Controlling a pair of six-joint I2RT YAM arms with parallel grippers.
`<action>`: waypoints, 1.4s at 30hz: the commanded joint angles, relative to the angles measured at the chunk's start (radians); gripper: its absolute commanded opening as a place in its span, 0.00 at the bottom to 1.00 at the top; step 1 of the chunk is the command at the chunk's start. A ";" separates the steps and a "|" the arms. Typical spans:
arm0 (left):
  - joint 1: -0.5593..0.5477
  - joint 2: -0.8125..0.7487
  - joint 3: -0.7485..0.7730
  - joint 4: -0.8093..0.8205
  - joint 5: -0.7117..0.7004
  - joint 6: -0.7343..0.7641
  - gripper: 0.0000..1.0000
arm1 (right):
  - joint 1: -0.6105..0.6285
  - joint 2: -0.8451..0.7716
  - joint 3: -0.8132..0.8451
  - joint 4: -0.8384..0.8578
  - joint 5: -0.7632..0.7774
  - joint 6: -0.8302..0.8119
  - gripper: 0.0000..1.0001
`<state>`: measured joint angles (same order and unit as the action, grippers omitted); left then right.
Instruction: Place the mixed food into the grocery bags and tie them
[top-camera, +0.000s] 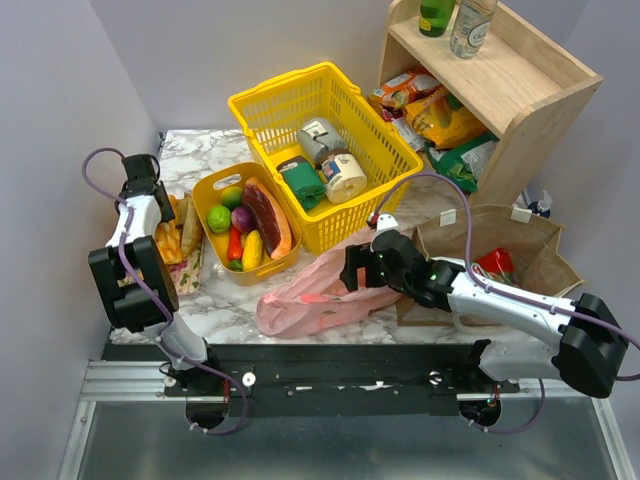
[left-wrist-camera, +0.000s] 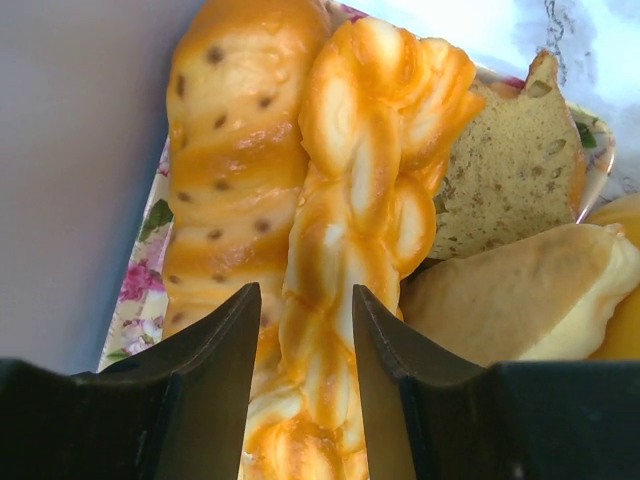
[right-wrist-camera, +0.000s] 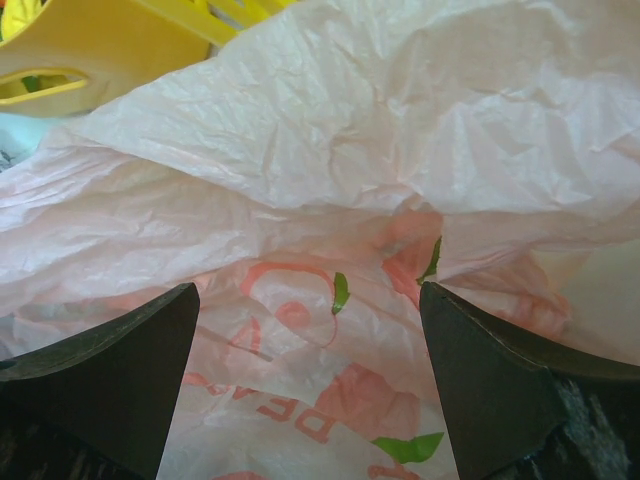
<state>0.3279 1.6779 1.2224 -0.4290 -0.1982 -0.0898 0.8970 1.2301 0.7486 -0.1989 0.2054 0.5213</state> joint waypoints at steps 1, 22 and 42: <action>0.003 0.040 0.015 -0.007 0.026 0.022 0.48 | -0.004 -0.009 -0.011 0.052 -0.032 -0.021 0.99; -0.013 -0.029 0.023 -0.013 0.137 0.007 0.00 | -0.004 -0.040 0.058 0.046 -0.142 -0.099 0.98; -0.266 -0.575 -0.061 0.096 0.181 0.059 0.00 | -0.003 -0.225 0.242 -0.063 -0.244 -0.193 1.00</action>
<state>0.1699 1.1938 1.1034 -0.3370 -0.0490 -0.0784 0.8963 1.0607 0.9310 -0.2401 -0.0143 0.3763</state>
